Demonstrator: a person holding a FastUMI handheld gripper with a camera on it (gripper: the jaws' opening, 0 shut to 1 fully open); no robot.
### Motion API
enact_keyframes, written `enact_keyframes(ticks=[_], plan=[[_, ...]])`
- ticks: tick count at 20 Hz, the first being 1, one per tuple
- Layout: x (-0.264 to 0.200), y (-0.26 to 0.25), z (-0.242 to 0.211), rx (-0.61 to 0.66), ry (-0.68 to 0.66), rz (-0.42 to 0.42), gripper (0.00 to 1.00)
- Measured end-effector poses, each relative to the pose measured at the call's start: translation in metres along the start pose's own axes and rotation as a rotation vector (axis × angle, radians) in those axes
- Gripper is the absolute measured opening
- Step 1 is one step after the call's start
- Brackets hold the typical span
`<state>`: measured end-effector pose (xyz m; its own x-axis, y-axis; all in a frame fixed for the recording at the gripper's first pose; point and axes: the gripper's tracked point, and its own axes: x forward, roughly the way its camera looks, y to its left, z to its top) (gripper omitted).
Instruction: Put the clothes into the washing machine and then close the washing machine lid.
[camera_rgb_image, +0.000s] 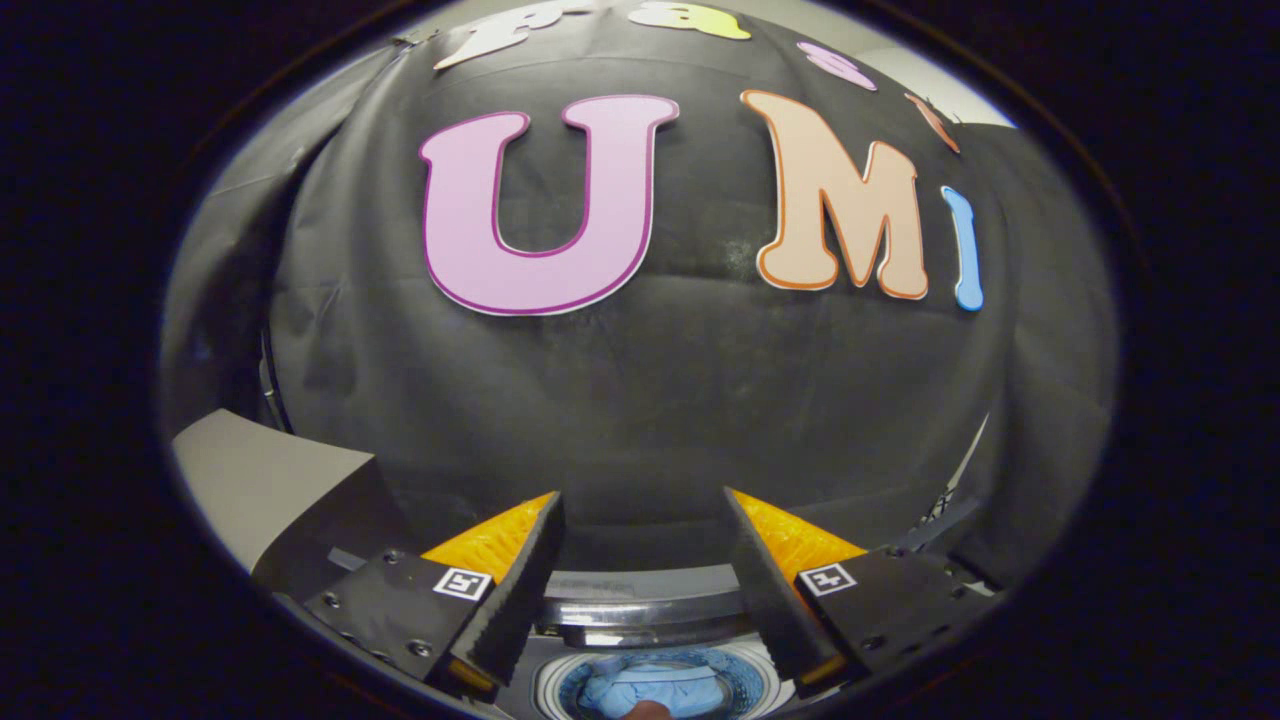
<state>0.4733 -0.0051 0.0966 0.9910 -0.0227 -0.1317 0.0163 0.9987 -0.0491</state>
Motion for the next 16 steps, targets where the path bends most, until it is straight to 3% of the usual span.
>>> enact_keyframes(ticks=[16], plan=[[-0.015,0.000,-0.007,0.016,-0.084,-0.020,0.96]])
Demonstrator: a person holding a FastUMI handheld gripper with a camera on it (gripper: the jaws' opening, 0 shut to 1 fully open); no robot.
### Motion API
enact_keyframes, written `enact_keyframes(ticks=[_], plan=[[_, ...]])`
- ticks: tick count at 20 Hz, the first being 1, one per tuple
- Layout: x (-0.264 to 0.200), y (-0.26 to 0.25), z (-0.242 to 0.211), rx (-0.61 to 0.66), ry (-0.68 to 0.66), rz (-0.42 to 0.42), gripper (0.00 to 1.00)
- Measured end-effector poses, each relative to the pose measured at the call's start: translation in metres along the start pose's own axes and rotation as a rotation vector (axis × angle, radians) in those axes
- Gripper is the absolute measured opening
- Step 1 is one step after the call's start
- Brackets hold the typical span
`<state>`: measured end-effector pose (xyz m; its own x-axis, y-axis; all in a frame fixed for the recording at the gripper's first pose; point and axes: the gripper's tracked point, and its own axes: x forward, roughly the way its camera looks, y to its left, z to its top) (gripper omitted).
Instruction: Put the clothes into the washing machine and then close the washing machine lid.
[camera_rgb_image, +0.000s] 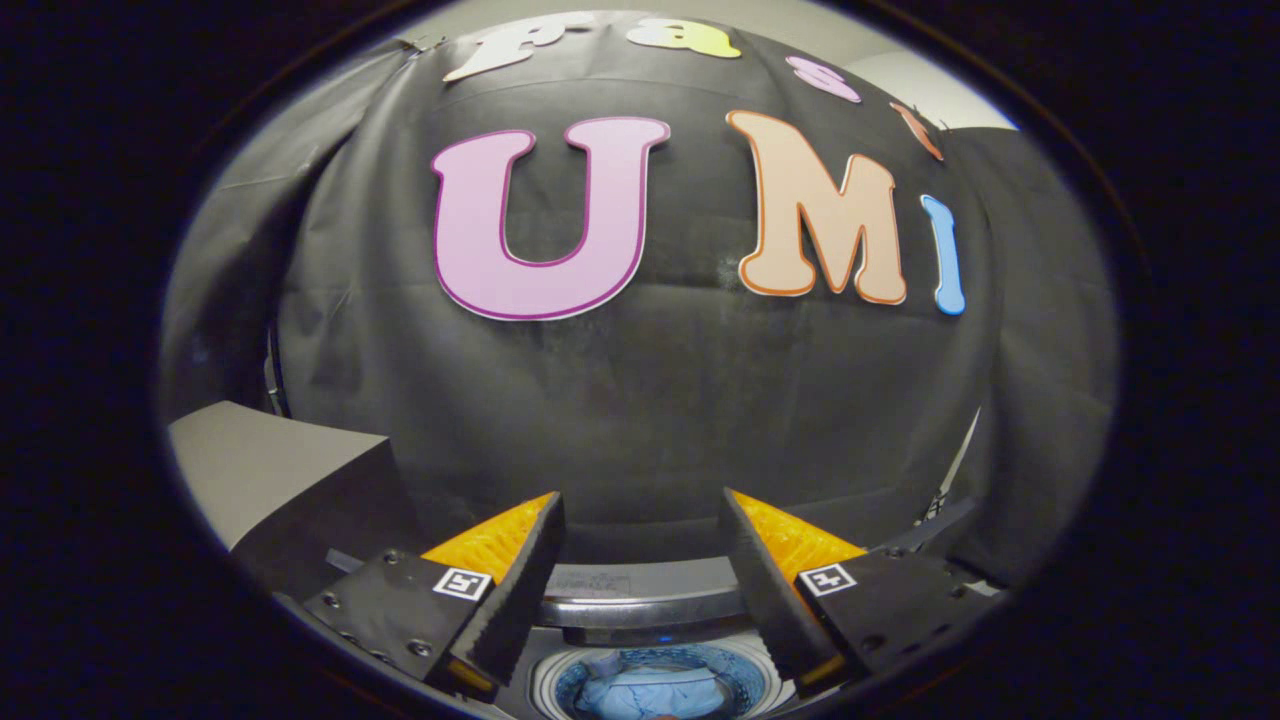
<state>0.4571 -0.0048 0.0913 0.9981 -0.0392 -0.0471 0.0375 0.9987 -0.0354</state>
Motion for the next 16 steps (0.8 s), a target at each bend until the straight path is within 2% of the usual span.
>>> enact_keyframes(ticks=[10,16], plan=[[-0.017,-0.006,-0.019,0.009,0.013,-0.034,0.96],[-0.057,0.014,-0.062,0.024,0.063,0.024,0.96]])
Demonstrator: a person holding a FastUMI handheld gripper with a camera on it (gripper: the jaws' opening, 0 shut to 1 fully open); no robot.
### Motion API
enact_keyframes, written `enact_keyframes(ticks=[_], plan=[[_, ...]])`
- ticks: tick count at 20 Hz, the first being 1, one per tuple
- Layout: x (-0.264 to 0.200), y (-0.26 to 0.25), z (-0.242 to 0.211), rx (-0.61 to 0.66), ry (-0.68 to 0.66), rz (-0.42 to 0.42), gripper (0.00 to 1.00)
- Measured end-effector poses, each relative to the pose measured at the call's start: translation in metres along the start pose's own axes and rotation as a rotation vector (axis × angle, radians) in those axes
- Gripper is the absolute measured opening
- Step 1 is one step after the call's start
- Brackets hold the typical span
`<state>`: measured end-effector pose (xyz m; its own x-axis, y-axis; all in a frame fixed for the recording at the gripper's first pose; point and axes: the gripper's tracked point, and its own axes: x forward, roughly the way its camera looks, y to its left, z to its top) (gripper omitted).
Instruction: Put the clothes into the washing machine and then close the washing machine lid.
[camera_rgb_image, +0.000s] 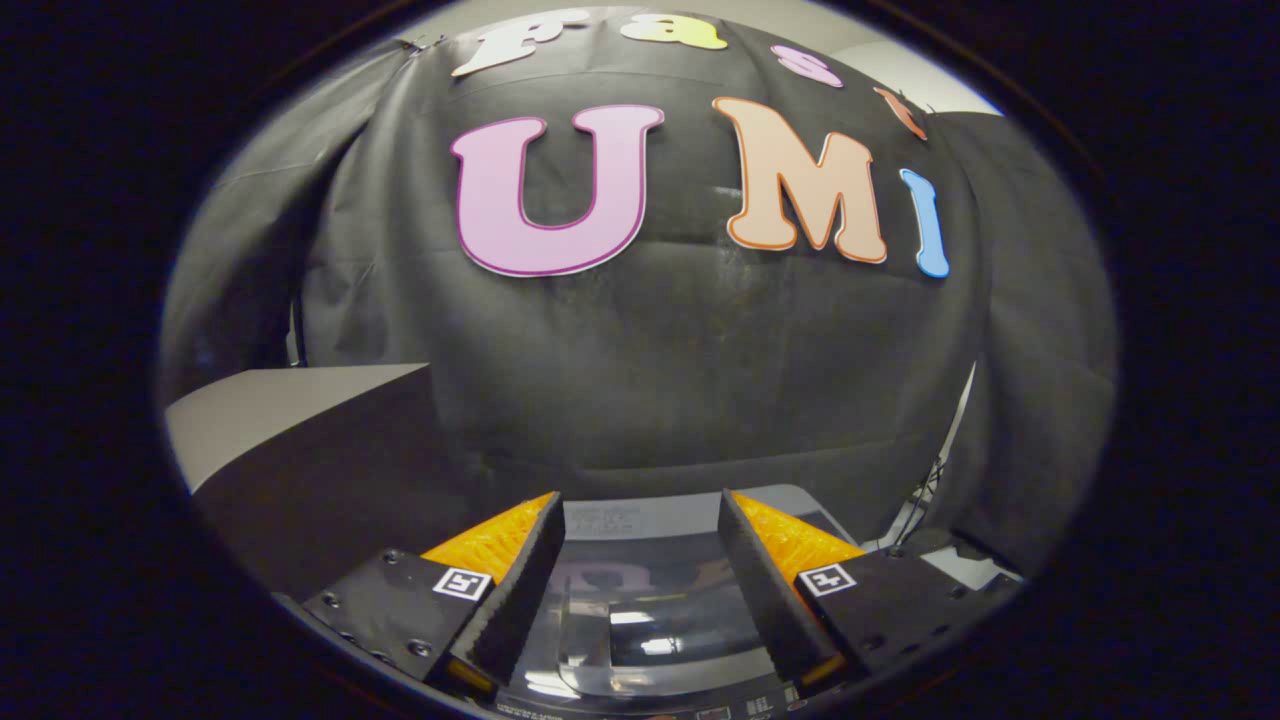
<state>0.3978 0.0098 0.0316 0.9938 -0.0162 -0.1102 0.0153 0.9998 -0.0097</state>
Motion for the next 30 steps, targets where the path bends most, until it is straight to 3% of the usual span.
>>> enact_keyframes(ticks=[14,24,30], plan=[[-0.117,0.032,-0.084,-0.028,0.027,0.055,0.96],[-0.234,0.010,-0.072,-0.094,-0.167,0.085,0.96],[-0.268,-0.005,-0.063,-0.045,-0.226,0.068,0.95]])
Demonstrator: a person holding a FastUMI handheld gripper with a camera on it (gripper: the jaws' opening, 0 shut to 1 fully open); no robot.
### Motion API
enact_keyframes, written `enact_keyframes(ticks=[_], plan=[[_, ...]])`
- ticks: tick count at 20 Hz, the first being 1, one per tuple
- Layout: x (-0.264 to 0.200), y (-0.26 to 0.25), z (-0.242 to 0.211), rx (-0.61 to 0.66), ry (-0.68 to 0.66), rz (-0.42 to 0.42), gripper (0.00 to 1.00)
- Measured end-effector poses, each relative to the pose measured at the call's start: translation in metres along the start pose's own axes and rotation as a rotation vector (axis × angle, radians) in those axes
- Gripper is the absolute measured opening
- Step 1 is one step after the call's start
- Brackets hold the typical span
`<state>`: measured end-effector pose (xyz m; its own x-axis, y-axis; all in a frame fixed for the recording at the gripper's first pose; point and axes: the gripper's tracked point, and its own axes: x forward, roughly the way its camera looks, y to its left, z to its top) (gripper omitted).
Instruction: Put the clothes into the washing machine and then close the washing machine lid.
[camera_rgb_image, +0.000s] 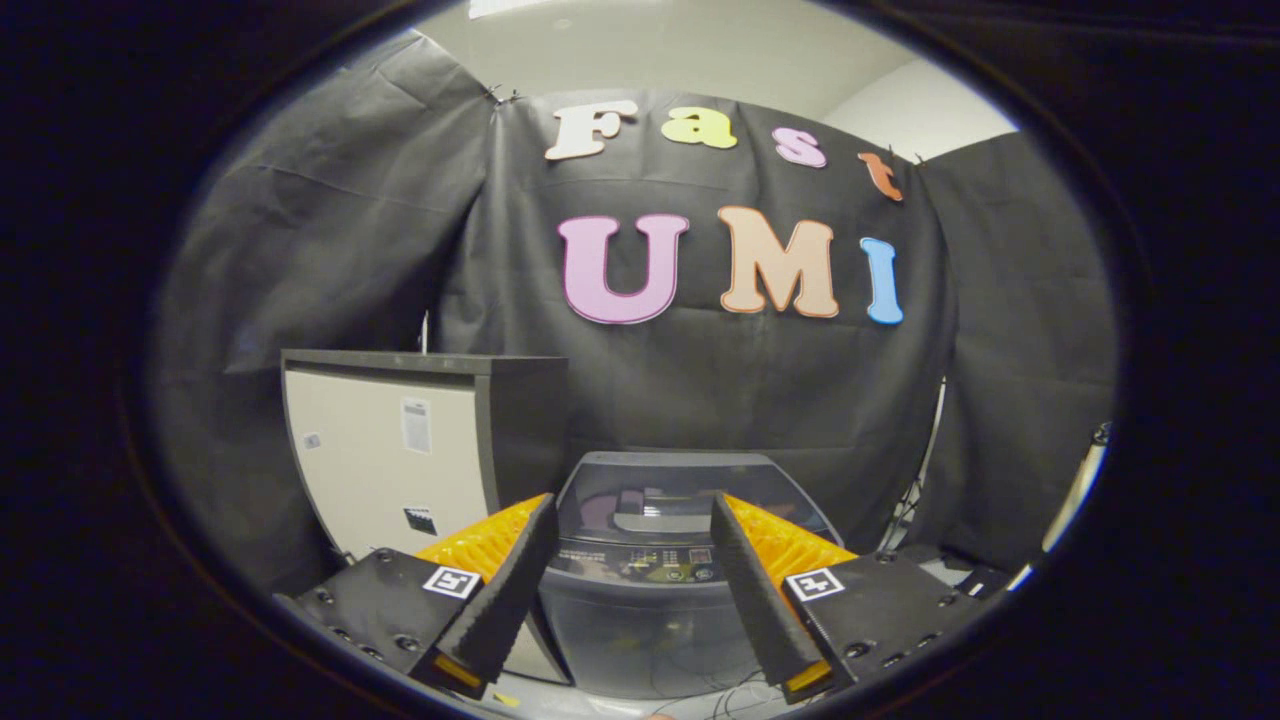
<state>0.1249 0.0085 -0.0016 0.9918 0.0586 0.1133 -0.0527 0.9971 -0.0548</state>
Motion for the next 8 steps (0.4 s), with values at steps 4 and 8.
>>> enact_keyframes(ticks=[4,8], plan=[[-0.010,-0.014,0.002,-0.011,-0.003,-0.048,0.95],[-0.040,-0.024,-0.008,0.025,-0.007,-0.121,0.95]])
